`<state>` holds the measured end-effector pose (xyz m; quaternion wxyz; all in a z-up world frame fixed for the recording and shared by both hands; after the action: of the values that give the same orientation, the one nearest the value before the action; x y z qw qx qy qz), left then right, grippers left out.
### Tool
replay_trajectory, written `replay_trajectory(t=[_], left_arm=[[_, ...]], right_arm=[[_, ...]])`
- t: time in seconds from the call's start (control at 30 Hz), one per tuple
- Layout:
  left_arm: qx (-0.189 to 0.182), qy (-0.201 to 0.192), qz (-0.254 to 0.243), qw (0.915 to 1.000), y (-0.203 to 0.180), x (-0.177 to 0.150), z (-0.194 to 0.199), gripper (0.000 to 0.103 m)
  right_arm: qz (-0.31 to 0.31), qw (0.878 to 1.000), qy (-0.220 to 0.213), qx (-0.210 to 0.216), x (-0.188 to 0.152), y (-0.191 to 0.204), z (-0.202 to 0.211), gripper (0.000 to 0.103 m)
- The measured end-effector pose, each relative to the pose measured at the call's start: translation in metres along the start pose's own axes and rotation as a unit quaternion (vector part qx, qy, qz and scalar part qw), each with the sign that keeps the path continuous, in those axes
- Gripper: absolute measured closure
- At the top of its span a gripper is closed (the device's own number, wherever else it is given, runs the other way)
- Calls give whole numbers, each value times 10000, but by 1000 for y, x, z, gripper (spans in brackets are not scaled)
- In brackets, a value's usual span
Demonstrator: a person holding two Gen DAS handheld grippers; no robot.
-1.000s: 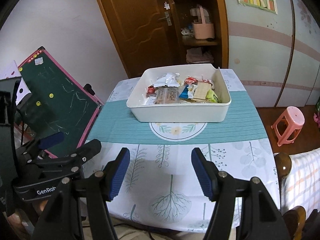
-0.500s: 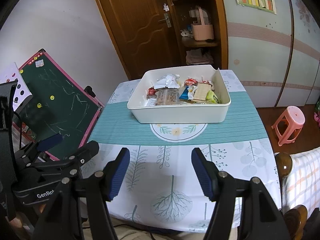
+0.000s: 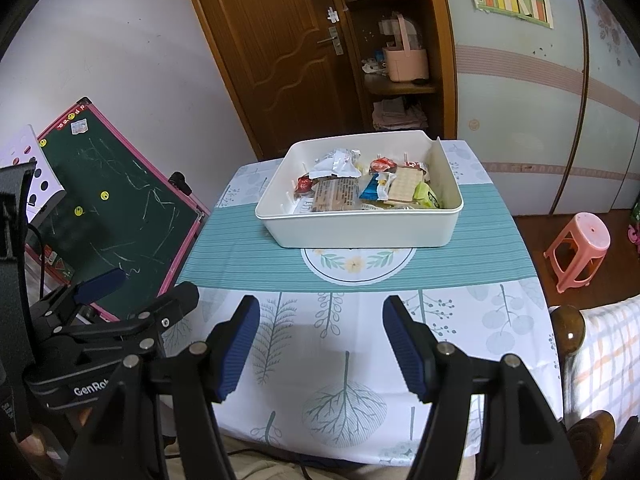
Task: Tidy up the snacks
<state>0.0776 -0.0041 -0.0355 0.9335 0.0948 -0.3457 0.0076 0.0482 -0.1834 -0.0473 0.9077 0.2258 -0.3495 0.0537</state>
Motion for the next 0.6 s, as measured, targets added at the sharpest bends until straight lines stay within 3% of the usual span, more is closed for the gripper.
replay_trajectory(t=[0.6], left_arm=[[-1,70,20,10000,0,-3,-2,2]], right_arm=[[-53,9999,93,42,2,2,-4,38]])
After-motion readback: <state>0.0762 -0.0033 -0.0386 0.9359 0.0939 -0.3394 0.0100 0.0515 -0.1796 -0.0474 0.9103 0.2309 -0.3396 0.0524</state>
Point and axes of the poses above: each gripper's, at about its wrist camera, not at the fingertips, and z roughly against the way its jaws point, y to its left, x to its top, the point moved 5 cm from there along -z, roughly the way its jaws point, and after that the axes turned 11 degrees about x, right-handed, at the moved point
